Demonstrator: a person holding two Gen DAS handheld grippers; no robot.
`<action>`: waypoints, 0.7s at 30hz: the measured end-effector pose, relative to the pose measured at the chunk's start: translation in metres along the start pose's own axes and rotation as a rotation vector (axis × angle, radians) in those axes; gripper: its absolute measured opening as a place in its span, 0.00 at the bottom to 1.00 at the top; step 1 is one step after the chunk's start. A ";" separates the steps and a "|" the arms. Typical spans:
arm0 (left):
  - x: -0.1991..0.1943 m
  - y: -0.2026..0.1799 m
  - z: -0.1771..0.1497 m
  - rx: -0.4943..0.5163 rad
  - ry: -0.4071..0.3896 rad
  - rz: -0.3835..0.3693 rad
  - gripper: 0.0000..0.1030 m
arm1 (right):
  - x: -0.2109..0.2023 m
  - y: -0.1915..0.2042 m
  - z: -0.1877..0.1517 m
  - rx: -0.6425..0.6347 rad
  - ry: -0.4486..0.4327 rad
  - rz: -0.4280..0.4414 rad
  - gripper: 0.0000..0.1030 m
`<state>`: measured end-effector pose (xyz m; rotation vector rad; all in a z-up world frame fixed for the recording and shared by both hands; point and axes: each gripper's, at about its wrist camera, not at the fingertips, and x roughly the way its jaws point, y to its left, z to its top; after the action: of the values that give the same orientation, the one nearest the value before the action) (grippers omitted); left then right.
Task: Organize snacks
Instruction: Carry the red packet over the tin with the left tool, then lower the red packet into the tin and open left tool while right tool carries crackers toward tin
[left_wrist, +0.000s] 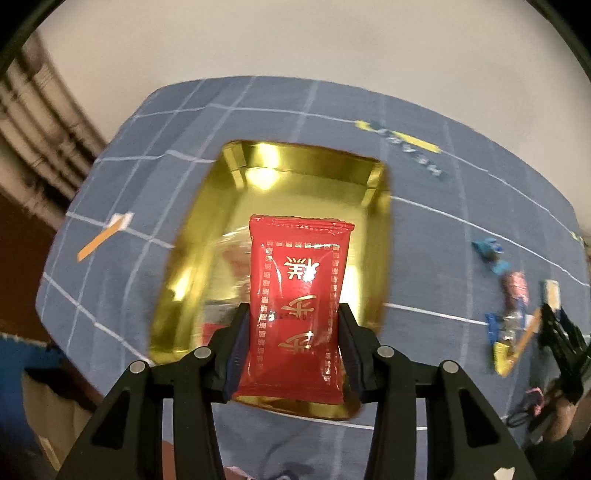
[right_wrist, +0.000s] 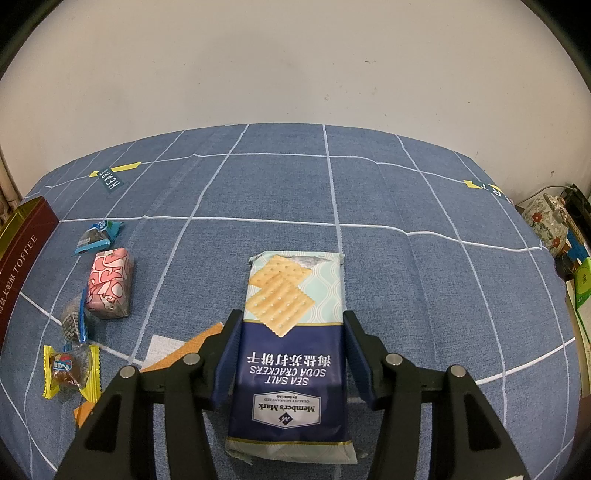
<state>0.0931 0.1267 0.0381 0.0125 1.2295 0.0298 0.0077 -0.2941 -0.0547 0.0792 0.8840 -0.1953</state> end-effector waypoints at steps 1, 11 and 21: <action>0.002 0.007 0.000 -0.011 0.003 0.008 0.40 | 0.000 0.000 0.000 0.000 0.000 0.000 0.52; 0.029 0.039 -0.006 -0.045 0.059 0.062 0.40 | 0.000 0.000 0.000 0.000 0.000 -0.001 0.52; 0.043 0.049 -0.004 -0.017 0.064 0.084 0.40 | -0.001 0.000 -0.001 -0.001 0.000 -0.001 0.52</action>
<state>0.1027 0.1764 -0.0024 0.0487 1.2921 0.1141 0.0067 -0.2940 -0.0548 0.0781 0.8837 -0.1963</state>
